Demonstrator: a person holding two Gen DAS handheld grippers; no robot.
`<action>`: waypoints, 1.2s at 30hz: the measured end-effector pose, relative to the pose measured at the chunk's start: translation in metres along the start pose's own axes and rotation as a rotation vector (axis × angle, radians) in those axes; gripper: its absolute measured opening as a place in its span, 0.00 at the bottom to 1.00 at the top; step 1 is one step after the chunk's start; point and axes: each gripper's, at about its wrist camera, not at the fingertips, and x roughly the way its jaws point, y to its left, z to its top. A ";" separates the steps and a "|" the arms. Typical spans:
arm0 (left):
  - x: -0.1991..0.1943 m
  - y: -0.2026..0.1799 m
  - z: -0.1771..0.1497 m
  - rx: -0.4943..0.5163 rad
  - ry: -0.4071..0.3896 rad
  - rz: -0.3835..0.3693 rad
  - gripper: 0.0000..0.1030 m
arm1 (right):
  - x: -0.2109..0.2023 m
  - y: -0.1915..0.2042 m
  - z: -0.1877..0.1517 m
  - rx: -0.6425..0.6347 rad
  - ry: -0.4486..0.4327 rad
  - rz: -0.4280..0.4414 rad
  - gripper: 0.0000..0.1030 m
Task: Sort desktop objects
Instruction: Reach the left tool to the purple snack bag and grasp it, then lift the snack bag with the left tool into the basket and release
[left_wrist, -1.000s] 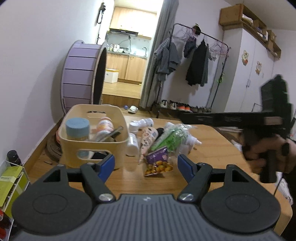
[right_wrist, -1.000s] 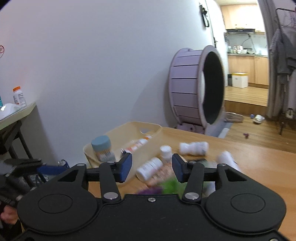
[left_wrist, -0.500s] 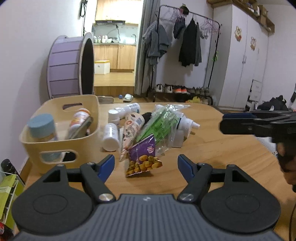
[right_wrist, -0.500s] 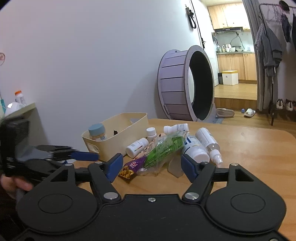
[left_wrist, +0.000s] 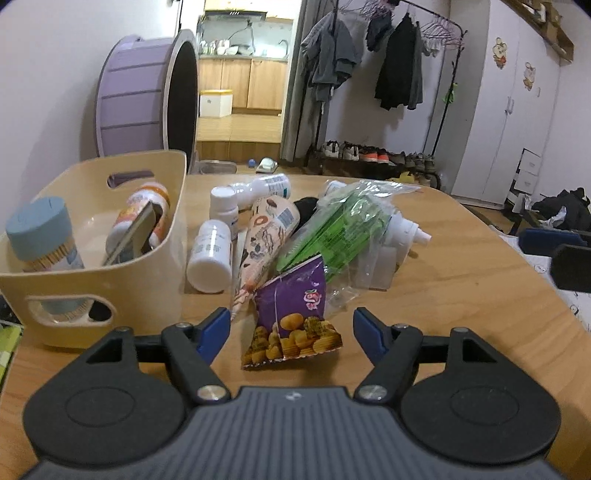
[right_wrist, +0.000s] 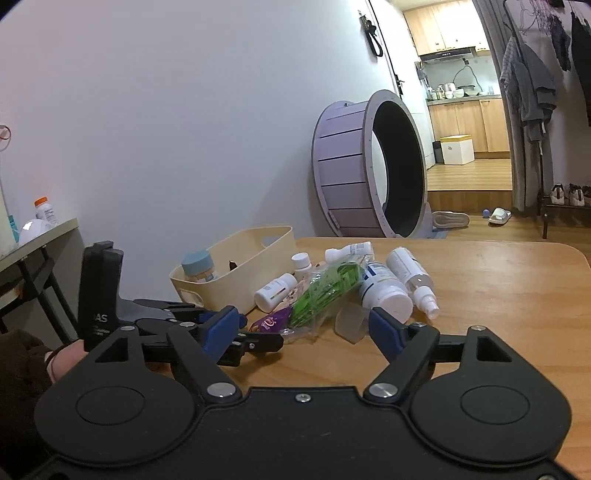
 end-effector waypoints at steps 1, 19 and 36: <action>0.002 0.000 0.000 0.001 0.006 0.002 0.67 | -0.001 0.000 0.000 -0.001 -0.003 -0.001 0.76; -0.068 0.009 0.007 -0.029 -0.177 -0.023 0.09 | -0.008 0.001 0.005 -0.008 -0.046 0.000 0.78; -0.062 -0.005 -0.004 0.116 -0.076 -0.077 0.55 | -0.003 0.001 0.003 -0.007 -0.018 0.011 0.79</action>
